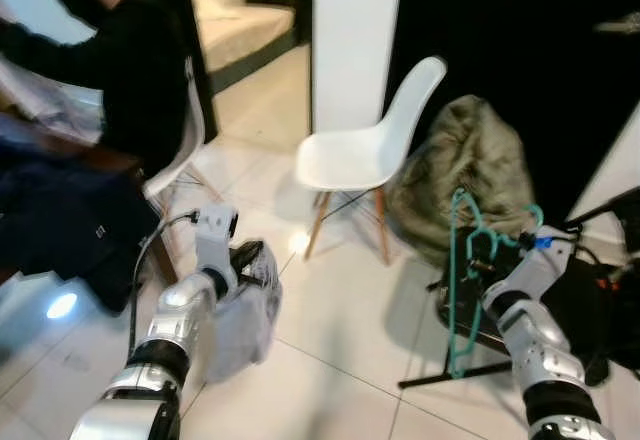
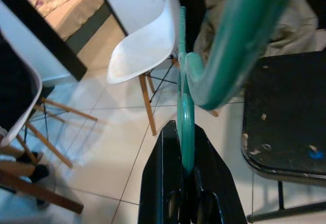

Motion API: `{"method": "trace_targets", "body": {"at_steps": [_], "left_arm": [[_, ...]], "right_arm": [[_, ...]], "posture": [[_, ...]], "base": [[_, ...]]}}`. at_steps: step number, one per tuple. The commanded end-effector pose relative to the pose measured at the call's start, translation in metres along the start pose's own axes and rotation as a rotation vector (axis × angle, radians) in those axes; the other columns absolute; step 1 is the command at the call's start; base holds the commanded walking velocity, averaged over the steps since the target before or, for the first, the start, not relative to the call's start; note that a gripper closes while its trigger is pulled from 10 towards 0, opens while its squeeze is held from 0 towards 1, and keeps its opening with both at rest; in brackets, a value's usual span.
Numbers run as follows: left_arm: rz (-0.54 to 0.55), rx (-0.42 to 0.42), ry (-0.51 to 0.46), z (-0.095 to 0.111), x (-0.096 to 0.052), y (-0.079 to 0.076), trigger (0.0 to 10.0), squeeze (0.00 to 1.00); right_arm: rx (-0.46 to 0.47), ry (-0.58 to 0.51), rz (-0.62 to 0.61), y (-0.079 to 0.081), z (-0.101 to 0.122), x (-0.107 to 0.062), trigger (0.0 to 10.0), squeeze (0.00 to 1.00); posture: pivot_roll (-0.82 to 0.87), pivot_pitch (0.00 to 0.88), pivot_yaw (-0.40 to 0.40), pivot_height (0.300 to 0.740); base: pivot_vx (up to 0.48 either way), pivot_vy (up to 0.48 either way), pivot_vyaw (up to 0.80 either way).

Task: Hang hanger

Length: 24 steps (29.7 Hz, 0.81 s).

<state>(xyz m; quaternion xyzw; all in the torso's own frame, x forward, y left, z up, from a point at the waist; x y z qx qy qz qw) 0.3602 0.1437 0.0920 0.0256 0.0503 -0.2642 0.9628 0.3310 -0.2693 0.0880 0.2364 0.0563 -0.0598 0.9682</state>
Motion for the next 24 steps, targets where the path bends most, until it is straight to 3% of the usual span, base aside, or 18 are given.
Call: {"method": "trace_targets", "body": {"at_steps": [1, 2, 3, 4, 7, 8, 9, 10, 11, 12, 13, 14, 15, 16, 18, 19, 22, 24], "left_arm": [[-0.098, 0.077, -0.045, 0.013, -0.001, -0.001, 10.0, 0.0], [-0.261, 0.215, -0.08, 0.034, -0.003, -0.001, 10.0, 0.0], [-0.328, 0.281, -0.089, 0.045, -0.006, 0.001, 10.0, 0.0], [-0.328, 0.281, -0.089, 0.045, -0.006, 0.001, 10.0, 0.0], [-0.416, 0.409, -0.11, 0.069, -0.011, 0.009, 10.0, 0.0], [-0.416, 0.409, -0.11, 0.069, -0.011, 0.009, 10.0, 0.0], [-0.445, 0.513, -0.12, 0.086, -0.015, 0.017, 10.0, 0.0], [-0.445, 0.513, -0.12, 0.086, -0.015, 0.017, 10.0, 0.0], [-0.455, 0.612, -0.121, 0.102, -0.018, 0.023, 10.0, 0.0], [-0.455, 0.612, -0.121, 0.102, -0.018, 0.023, 10.0, 0.0], [-0.434, 0.726, -0.123, 0.119, -0.019, 0.031, 10.0, 0.0], [-0.434, 0.726, -0.123, 0.119, -0.019, 0.031, 10.0, 0.0], [-0.393, 0.867, -0.143, 0.143, -0.019, 0.037, 10.0, 0.0], [-0.393, 0.867, -0.143, 0.143, -0.019, 0.037, 10.0, 0.0], [-0.29, 1.132, -0.218, 0.19, -0.021, 0.041, 10.0, 0.0], [-0.268, 1.207, -0.243, 0.203, -0.023, 0.04, 10.0, 0.0], [-0.226, 1.376, -0.306, 0.231, -0.027, 0.034, 10.0, 0.0], [-0.226, 1.416, -0.319, 0.237, -0.028, 0.032, 10.0, 0.0]], "right_arm": [[0.029, -0.022, 0.022, 0.002, 0.002, 0.0, 10.0, 0.0], [0.056, -0.056, 0.092, 0.007, 0.01, -0.001, 10.0, 0.0], [0.068, -0.068, 0.145, 0.011, 0.015, -0.003, 10.0, 0.0], [0.068, -0.068, 0.145, 0.011, 0.015, -0.003, 10.0, 0.0], [0.079, -0.09, 0.301, 0.024, 0.025, -0.008, 10.0, 0.0], [0.079, -0.09, 0.301, 0.024, 0.025, -0.008, 10.0, 0.0], [0.081, -0.097, 0.434, 0.036, 0.034, -0.015, 10.0, 0.0], [0.081, -0.097, 0.434, 0.036, 0.034, -0.015, 10.0, 0.0], [0.073, -0.099, 0.56, 0.046, 0.041, -0.025, 10.0, 0.0], [0.073, -0.099, 0.56, 0.046, 0.041, -0.025, 10.0, 0.0], [0.063, -0.109, 0.678, 0.054, 0.048, -0.037, 10.0, 0.0], [0.063, -0.109, 0.678, 0.054, 0.048, -0.037, 10.0, 0.0], [0.042, -0.116, 0.816, 0.064, 0.058, -0.053, 10.0, 0.0], [0.042, -0.116, 0.816, 0.064, 0.058, -0.053, 10.0, 0.0], [-0.05, -0.072, 1.065, 0.084, 0.063, -0.086, 10.0, 0.0], [-0.077, -0.039, 1.144, 0.09, 0.062, -0.096, 10.0, 0.0], [-0.142, 0.035, 1.217, 0.096, 0.058, -0.105, 10.0, 0.0], [-0.156, 0.054, 1.231, 0.097, 0.058, -0.106, 10.0, 0.0]], "posture": [[-0.04, 0.0, 0.052, 0.74], [-0.03, 0.0, 0.058, 0.74], [-0.03, 0.0, 0.062, 0.74], [-0.03, 0.0, 0.062, 0.74], [-0.04, 0.0, 0.069, 0.74], [-0.04, 0.0, 0.069, 0.74], [-0.04, 0.0, 0.074, 0.74], [-0.04, 0.0, 0.074, 0.74], [-0.04, 0.0, 0.078, 0.74], [-0.04, 0.0, 0.078, 0.74], [-0.04, 0.0, 0.081, 0.74], [-0.04, 0.0, 0.081, 0.74], [-0.05, 0.0, 0.085, 0.74], [-0.05, 0.0, 0.085, 0.74], [-0.05, 0.0, 0.089, 0.74], [-0.05, 0.0, 0.089, 0.74], [-0.06, 0.0, 0.089, 0.74], [-0.06, 0.0, 0.089, 0.74]], "base": [[0.0, 0.0, -0.78], [0.0, 0.0, -0.78], [0.0, 0.0, -0.78], [0.0, 0.0, -0.78], [0.0, 0.0, -0.78], [0.0, 0.0, -0.78], [0.0, 0.0, -0.79], [0.0, 0.0, -0.79], [0.0, 0.0, 0.0], [0.0, 0.0, 0.0], [0.0, 0.0, 0.0], [0.0, 0.0, 0.0], [0.0, 0.0, 0.0], [0.0, 0.0, 0.0], [0.0, 0.0, 0.0], [0.0, 0.0, 0.0], [0.0, 0.0, 0.0], [0.0, 0.0, 0.0]]}}
Point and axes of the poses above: a point about 5 cm out from each wrist's last joint towards the gripper, its own x axis pointing out of the wrist towards the gripper, its own z axis along the axis of the wrist's last joint, y = z × x, the point moved 1 cm from there along x, pointing out of the wrist towards the gripper, and after that the axes turned 6 degrees about x, right-handed, at the moved point
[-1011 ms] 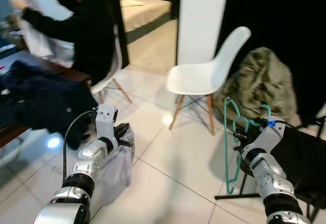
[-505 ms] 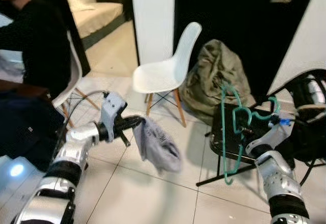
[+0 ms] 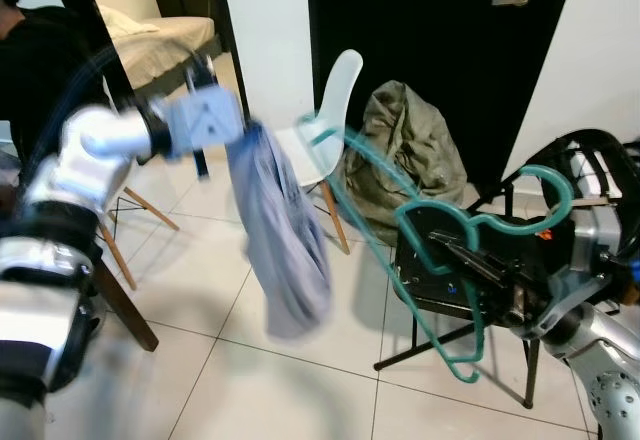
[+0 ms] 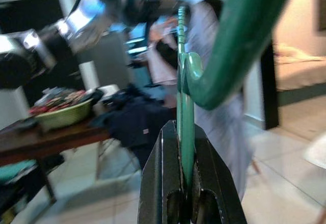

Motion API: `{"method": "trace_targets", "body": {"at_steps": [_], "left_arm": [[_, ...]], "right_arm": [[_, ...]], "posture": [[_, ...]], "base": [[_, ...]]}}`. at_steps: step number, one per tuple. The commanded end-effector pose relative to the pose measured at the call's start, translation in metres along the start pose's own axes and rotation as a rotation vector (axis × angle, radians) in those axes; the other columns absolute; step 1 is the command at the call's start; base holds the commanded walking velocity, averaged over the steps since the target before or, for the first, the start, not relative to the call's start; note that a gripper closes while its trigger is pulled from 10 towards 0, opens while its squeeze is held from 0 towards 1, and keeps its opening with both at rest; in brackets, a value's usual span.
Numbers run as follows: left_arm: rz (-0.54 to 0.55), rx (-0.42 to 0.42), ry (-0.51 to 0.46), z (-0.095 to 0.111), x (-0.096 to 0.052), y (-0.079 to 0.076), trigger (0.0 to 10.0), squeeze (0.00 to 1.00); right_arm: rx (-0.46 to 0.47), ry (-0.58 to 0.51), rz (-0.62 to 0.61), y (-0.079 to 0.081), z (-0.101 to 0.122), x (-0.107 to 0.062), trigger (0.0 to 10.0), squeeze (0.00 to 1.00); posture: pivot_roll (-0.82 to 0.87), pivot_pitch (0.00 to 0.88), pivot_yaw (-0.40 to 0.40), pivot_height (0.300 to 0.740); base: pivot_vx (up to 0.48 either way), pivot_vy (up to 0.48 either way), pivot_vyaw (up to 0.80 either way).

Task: Hang hanger

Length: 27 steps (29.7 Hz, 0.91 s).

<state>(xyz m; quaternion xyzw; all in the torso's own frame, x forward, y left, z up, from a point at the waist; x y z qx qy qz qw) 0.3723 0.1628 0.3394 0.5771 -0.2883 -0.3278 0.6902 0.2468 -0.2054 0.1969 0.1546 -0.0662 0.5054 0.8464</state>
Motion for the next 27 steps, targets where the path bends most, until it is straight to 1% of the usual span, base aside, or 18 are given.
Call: {"method": "trace_targets", "body": {"at_steps": [1, 2, 3, 5, 6, 7, 8, 9, 11, 13, 15, 17, 18, 20, 21, 22, 24, 27], "left_arm": [[-0.036, 0.042, 0.002, 0.0, -0.003, -0.001, 10.0, 0.0], [-0.036, 0.042, 0.002, 0.0, -0.003, -0.001, 10.0, 0.0], [-0.028, 0.049, -0.023, 0.004, -0.003, 0.005, 10.0, 0.0], [-0.046, 0.073, -0.093, 0.015, -0.003, 0.013, 10.0, 0.0], [-0.046, 0.073, -0.093, 0.015, -0.003, 0.013, 10.0, 0.0], [-0.072, 0.075, -0.124, 0.019, -0.003, 0.014, 10.0, 0.0], [-0.136, 0.084, -0.154, 0.021, -0.004, 0.013, 10.0, 0.0], [-0.136, 0.084, -0.154, 0.021, -0.004, 0.013, 10.0, 0.0], [-0.213, 0.076, -0.13, 0.016, -0.006, 0.009, 10.0, 0.0], [-0.213, 0.076, -0.13, 0.016, -0.006, 0.009, 10.0, 0.0], [-0.346, 0.085, -0.03, 0.0, -0.017, -0.002, 10.0, 0.0], [-0.346, 0.085, -0.03, 0.0, -0.017, -0.002, 10.0, 0.0], [-0.405, 0.082, 0.019, -0.008, -0.023, -0.007, 10.0, 0.0], [-0.405, 0.082, 0.019, -0.008, -0.023, -0.007, 10.0, 0.0], [-0.449, 0.098, 0.066, -0.015, -0.03, -0.009, 10.0, 0.0], [-0.449, 0.098, 0.066, -0.015, -0.03, -0.009, 10.0, 0.0], [-0.453, 0.139, 0.076, -0.015, -0.031, -0.007, 10.0, 0.0], [-0.465, 0.144, 0.067, -0.014, -0.032, -0.006, 10.0, 0.0]], "right_arm": [[0.003, 0.041, 0.049, 0.007, -0.002, 0.004, 10.0, 0.0], [0.003, 0.041, 0.049, 0.007, -0.002, 0.004, 10.0, 0.0], [-0.007, 0.075, 0.063, 0.009, -0.003, 0.006, 10.0, 0.0], [-0.05, 0.169, 0.072, 0.011, -0.008, 0.012, 10.0, 0.0], [-0.05, 0.169, 0.072, 0.011, -0.008, 0.012, 10.0, 0.0], [-0.082, 0.182, 0.05, 0.008, -0.007, 0.016, 10.0, 0.0], [-0.131, 0.179, 0.013, 0.004, -0.001, 0.02, 10.0, 0.0], [-0.131, 0.179, 0.013, 0.004, -0.001, 0.02, 10.0, 0.0], [-0.158, 0.198, -0.039, -0.001, 0.001, 0.019, 10.0, 0.0], [-0.158, 0.198, -0.039, -0.001, 0.001, 0.019, 10.0, 0.0], [-0.217, 0.267, -0.115, -0.01, -0.001, 0.015, 10.0, 0.0], [-0.217, 0.267, -0.115, -0.01, -0.001, 0.015, 10.0, 0.0], [-0.239, 0.289, -0.143, -0.013, -0.001, 0.013, 10.0, 0.0], [-0.239, 0.289, -0.143, -0.013, -0.001, 0.013, 10.0, 0.0], [-0.26, 0.305, -0.159, -0.012, 0.004, 0.009, 10.0, 0.0], [-0.26, 0.305, -0.159, -0.012, 0.004, 0.009, 10.0, 0.0], [-0.267, 0.322, -0.138, -0.008, 0.007, 0.006, 10.0, 0.0], [-0.271, 0.332, -0.131, -0.006, 0.007, 0.005, 10.0, 0.0]], "posture": [[-0.06, 0.0, 0.087, 0.74], [-0.06, 0.0, 0.087, 0.74], [-0.06, 0.0, 0.087, 0.74], [-0.06, 0.0, 0.083, 0.74], [-0.06, 0.0, 0.083, 0.74], [-0.06, 0.0, 0.081, 0.74], [-0.06, 0.0, 0.082, 0.74], [-0.06, 0.0, 0.082, 0.74], [-0.05, 0.0, 0.082, 0.74], [-0.05, 0.0, 0.082, 0.74], [-0.05, 0.0, 0.086, 0.74], [-0.05, 0.0, 0.086, 0.74], [-0.05, 0.0, 0.09, 0.74], [-0.05, 0.0, 0.09, 0.74], [-0.05, 0.0, 0.092, 0.74], [-0.05, 0.0, 0.092, 0.74], [-0.06, 0.0, 0.094, 0.74], [-0.06, 0.0, 0.094, 0.74]], "base": [[0.0, 0.0, 0.0], [0.0, 0.0, 0.0], [0.0, 0.0, 0.0], [0.0, 0.0, 0.0], [0.0, 0.0, 0.0], [0.0, 0.0, 0.0], [0.0, 0.0, 0.0], [0.0, 0.0, 0.0], [0.0, 0.0, 0.0], [0.0, 0.0, 0.0], [0.0, 0.0, 0.0], [0.0, 0.0, 0.0], [0.0, 0.0, 0.0], [0.0, 0.0, 0.0], [0.0, 0.0, 0.0], [0.0, 0.0, 0.0], [0.0, 0.0, 0.0], [0.0, 0.0, 0.0]]}}
Point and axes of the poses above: a point about 5 cm out from each wrist's last joint towards the gripper, its own x axis pointing out of the wrist towards the gripper, its own z axis along the axis of the wrist's last joint, y = z × x, the point moved 1 cm from there along x, pointing out of the wrist towards the gripper, and after that the axes turned 6 degrees about x, right-handed, at the moved point
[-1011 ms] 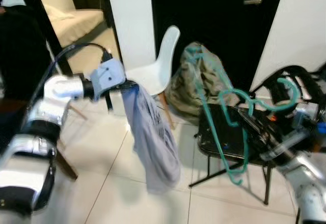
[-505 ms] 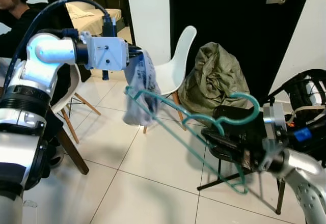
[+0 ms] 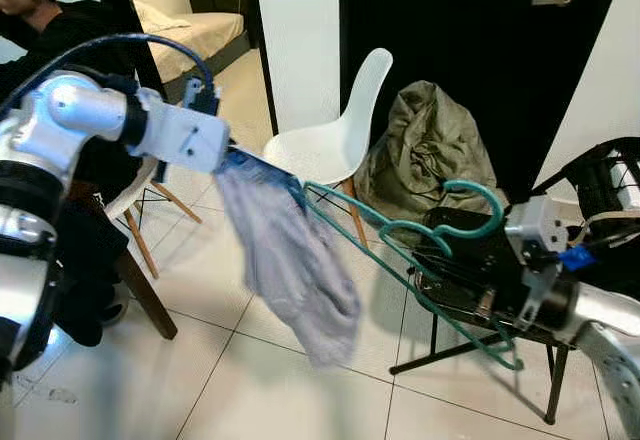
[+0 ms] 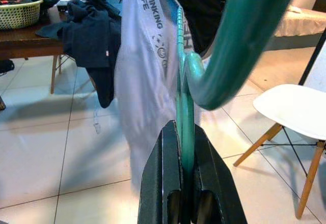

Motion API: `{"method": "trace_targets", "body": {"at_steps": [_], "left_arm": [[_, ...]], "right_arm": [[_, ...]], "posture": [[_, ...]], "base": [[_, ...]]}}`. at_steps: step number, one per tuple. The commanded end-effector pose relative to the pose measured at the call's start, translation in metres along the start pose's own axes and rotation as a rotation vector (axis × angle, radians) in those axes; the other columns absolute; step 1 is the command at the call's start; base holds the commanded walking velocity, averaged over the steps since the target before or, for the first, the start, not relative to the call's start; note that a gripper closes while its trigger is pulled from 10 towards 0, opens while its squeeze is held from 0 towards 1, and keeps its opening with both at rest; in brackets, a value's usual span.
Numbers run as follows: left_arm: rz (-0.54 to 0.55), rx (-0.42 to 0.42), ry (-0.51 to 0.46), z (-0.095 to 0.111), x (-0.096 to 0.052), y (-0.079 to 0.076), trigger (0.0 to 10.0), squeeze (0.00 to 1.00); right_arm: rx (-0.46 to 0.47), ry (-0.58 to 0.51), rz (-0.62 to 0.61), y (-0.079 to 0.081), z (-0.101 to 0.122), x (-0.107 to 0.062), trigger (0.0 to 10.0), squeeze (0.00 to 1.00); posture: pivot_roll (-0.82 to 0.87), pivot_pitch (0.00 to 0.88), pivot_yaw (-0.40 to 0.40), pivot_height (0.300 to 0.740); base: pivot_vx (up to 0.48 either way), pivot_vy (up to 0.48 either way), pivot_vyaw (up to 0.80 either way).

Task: Hang hanger

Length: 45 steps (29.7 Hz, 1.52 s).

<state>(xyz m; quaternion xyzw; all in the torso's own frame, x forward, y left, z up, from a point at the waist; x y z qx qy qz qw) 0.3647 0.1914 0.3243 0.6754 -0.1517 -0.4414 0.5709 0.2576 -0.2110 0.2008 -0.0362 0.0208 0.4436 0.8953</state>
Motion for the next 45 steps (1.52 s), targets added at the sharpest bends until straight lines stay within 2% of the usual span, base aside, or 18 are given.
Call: {"method": "trace_targets", "body": {"at_steps": [1, 7, 9, 16, 19, 22, 24, 27, 32, 35, 41, 43, 45], "left_arm": [[-0.012, 0.021, 0.018, -0.001, -0.007, 0.004, 10.0, 0.0], [-0.001, 0.115, -0.081, 0.016, 0.001, 0.014, 10.0, 0.0], [-0.015, 0.149, -0.166, 0.03, 0.015, 0.016, 10.0, 0.0], [-0.041, 0.156, -0.169, 0.032, 0.019, 0.013, 10.0, 0.0], [-0.051, 0.136, -0.125, 0.024, 0.017, 0.011, 10.0, 0.0], [-0.041, 0.123, -0.094, 0.019, 0.015, 0.012, 10.0, 0.0], [-0.003, 0.109, -0.039, 0.013, 0.012, 0.014, 10.0, 0.0], [0.027, 0.095, -0.013, 0.009, 0.011, 0.016, 10.0, 0.0], [0.058, 0.085, -0.012, 0.009, 0.01, 0.019, 10.0, 0.0], [0.103, 0.102, -0.04, 0.014, 0.013, 0.027, 10.0, 0.0], [0.108, 0.121, -0.077, 0.021, 0.016, 0.032, 10.0, 0.0], [0.1, 0.163, -0.167, 0.035, 0.022, 0.037, 10.0, 0.0], [0.101, 0.183, -0.196, 0.04, 0.024, 0.038, 10.0, 0.0]], "right_arm": [[-0.015, -0.003, 0.024, 0.005, 0.003, 0.002, 10.0, 0.0], [-0.043, 0.037, 0.001, 0.003, 0.0, 0.01, 10.0, 0.0], [-0.06, 0.061, 0.064, 0.013, -0.004, 0.026, 10.0, 0.0], [-0.059, 0.038, 0.103, 0.019, 0.001, 0.03, 10.0, 0.0], [-0.047, -0.015, 0.109, 0.017, 0.013, 0.018, 10.0, 0.0], [-0.031, -0.017, 0.139, 0.02, 0.016, 0.009, 10.0, 0.0], [-0.019, 0.058, 0.176, 0.025, 0.009, -0.005, 10.0, 0.0], [-0.008, 0.121, 0.174, 0.026, 0.001, -0.012, 10.0, 0.0], [0.0, 0.162, 0.163, 0.025, -0.006, -0.016, 10.0, 0.0], [0.005, 0.208, 0.158, 0.028, -0.015, -0.016, 10.0, 0.0], [0.006, 0.2, 0.165, 0.03, -0.016, -0.011, 10.0, 0.0], [0.006, 0.096, 0.17, 0.034, -0.009, 0.006, 10.0, 0.0], [0.014, 0.007, 0.175, 0.035, 0.001, 0.014, 10.0, 0.0]], "posture": [[-0.06, 0.0, 0.094, 0.74], [-0.05, 0.004, 0.093, 0.74], [-0.04, 0.006, 0.093, 0.74], [-0.04, 0.005, 0.097, 0.74], [-0.05, 0.005, 0.105, 0.74], [-0.05, 0.006, 0.11, 0.74], [-0.07, 0.009, 0.12, 0.74], [-0.08, 0.011, 0.126, 0.74], [-0.08, 0.007, 0.133, 0.74], [-0.09, 0.009, 0.142, 0.74], [-0.08, 0.008, 0.145, 0.74], [-0.06, 0.0, 0.145, 0.74], [-0.06, 0.0, 0.145, 0.74]], "base": [[0.0, 0.0, 0.0], [0.0, 0.0, 0.0], [0.0, 0.0, 0.0], [0.0, 0.0, 0.0], [0.0, 0.0, 0.0], [0.0, 0.0, 0.0], [0.0, 0.0, 0.0], [0.0, 0.0, 0.0], [0.0, 0.0, 0.0], [0.0, 0.0, 0.0], [0.0, 0.0, 0.0], [0.0, 0.0, 0.0], [0.0, 0.0, 0.0]]}}
Point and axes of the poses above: a point about 5 cm out from each wrist's last joint towards the gripper, its own x axis pointing out of the wrist towards the gripper, its own z axis along the axis of the wrist's last joint, y = z × x, the point moved 1 cm from there along x, pointing out of the wrist towards the gripper, and after that the axes turned 6 degrees about x, right-handed, at the moved point
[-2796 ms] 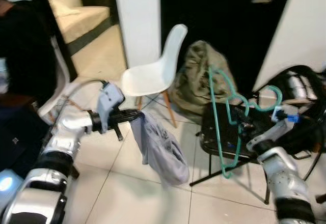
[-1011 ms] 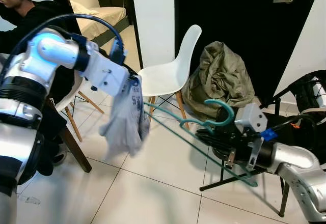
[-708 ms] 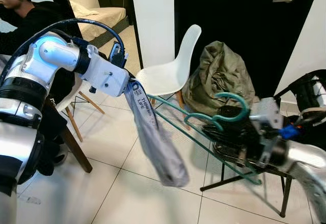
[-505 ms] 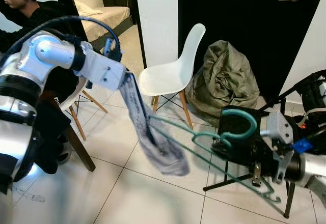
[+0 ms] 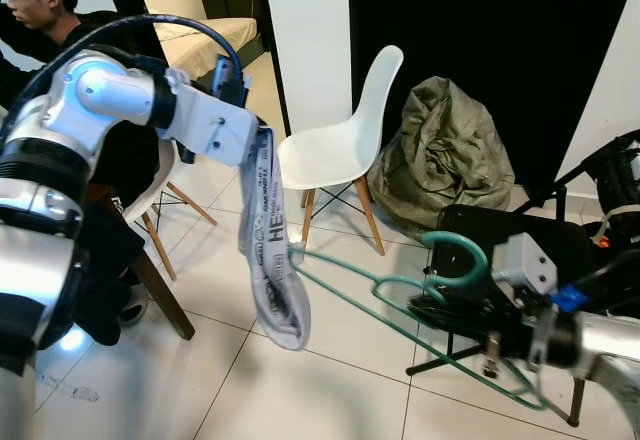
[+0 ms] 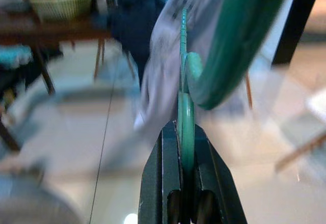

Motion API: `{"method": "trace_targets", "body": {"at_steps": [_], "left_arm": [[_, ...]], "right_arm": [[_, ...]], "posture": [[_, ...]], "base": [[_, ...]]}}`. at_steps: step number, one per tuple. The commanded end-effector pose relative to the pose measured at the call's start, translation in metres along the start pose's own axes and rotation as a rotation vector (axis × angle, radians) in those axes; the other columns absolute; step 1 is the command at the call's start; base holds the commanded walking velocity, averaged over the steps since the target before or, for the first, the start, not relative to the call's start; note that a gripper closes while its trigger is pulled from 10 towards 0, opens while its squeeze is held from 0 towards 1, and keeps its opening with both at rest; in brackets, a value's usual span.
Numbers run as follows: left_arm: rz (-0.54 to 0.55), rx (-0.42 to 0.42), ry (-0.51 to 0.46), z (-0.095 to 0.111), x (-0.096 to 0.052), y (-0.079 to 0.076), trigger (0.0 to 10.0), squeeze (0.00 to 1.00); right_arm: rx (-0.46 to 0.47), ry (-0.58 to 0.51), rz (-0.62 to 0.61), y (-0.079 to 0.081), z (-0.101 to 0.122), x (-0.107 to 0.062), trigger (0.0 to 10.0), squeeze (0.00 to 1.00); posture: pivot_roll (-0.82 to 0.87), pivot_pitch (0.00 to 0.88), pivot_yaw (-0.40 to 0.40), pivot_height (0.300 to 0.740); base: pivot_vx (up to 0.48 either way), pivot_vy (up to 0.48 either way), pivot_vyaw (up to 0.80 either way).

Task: Hang hanger

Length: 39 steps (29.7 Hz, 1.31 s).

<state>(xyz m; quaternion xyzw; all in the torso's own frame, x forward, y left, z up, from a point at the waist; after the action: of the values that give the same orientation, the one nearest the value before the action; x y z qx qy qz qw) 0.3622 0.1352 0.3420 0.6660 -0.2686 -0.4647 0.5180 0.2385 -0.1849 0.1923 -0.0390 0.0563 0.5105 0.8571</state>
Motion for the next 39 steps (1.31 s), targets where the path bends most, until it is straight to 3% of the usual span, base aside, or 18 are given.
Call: {"method": "trace_targets", "body": {"at_steps": [1, 6, 11, 16, 22, 24, 26, 27, 30, 31, 39], "left_arm": [[0.011, 0.026, -0.006, 0.002, -0.006, 0.007, 10.0, 0.0], [0.067, 0.042, 0.049, -0.003, -0.009, 0.013, 10.0, 0.0], [0.166, 0.047, 0.144, -0.011, -0.019, 0.029, 10.0, 0.0], [0.221, 0.041, 0.184, -0.014, -0.027, 0.041, 10.0, 0.0], [0.238, 0.039, 0.166, -0.011, -0.028, 0.047, 10.0, 0.0], [0.241, 0.042, 0.157, -0.01, -0.025, 0.048, 10.0, 0.0], [0.241, 0.042, 0.157, -0.01, -0.025, 0.048, 10.0, 0.0], [0.243, 0.044, 0.156, -0.01, -0.024, 0.048, 10.0, 0.0], [0.245, 0.042, 0.155, -0.01, -0.02, 0.047, 10.0, 0.0], [0.245, 0.034, 0.156, -0.01, -0.015, 0.044, 10.0, 0.0], [0.241, 0.025, 0.177, -0.013, -0.012, 0.039, 10.0, 0.0]], "right_arm": [[-0.012, -0.055, 0.019, 0.003, 0.008, 0.004, 10.0, 0.0], [-0.015, -0.064, -0.076, -0.012, 0.01, -0.006, 10.0, 0.0], [0.006, 0.081, -0.158, -0.019, -0.012, -0.022, 10.0, 0.0], [0.0, 0.13, -0.226, -0.023, -0.02, -0.025, 10.0, 0.0], [-0.034, 0.048, -0.385, -0.043, -0.008, -0.023, 10.0, 0.0], [-0.058, -0.04, -0.464, -0.053, 0.006, -0.02, 10.0, 0.0], [-0.058, -0.04, -0.464, -0.053, 0.006, -0.02, 10.0, 0.0], [-0.062, -0.089, -0.5, -0.058, 0.013, -0.02, 10.0, 0.0], [-0.075, -0.183, -0.511, -0.059, 0.028, -0.02, 10.0, 0.0], [-0.098, -0.307, -0.494, -0.056, 0.049, -0.021, 10.0, 0.0], [-0.086, -0.41, -0.49, -0.055, 0.061, -0.025, 10.0, 0.0]], "posture": [[-0.06, 0.0, 0.145, 0.74], [-0.07, 0.0, 0.145, 0.74], [-0.07, 0.0, 0.152, 0.74], [-0.07, 0.0, 0.158, 0.74], [-0.07, 0.0, 0.159, 0.74], [-0.07, 0.0, 0.159, 0.74], [-0.07, 0.0, 0.159, 0.74], [-0.07, 0.0, 0.159, 0.74], [-0.06, 0.0, 0.157, 0.74], [-0.07, 0.002, 0.158, 0.74], [-0.07, 0.004, 0.158, 0.74]], "base": [[0.0, 0.0, 0.0], [0.0, 0.0, 0.0], [0.0, 0.0, 0.0], [0.0, 0.0, 0.0], [0.0, 0.0, 0.0], [0.0, 0.0, 0.0], [0.0, 0.0, 0.0], [0.0, 0.0, 0.0], [0.0, 0.0, 0.0], [0.0, 0.0, 0.0], [0.0, 0.0, 0.0]]}}
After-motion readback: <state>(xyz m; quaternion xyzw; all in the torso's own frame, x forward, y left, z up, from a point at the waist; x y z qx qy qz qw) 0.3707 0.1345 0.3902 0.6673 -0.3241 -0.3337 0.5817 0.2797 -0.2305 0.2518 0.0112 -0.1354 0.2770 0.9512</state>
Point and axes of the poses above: a point about 5 cm out from each wrist's last joint towards the gripper, its own x axis pointing out of the wrist towards the gripper, its own z axis along the axis of the wrist's last joint, y = z × x, the point moved 1 cm from there along x, pointing out of the wrist towards the gripper, and after that the axes turned 6 degrees about x, right-handed, at the moved point
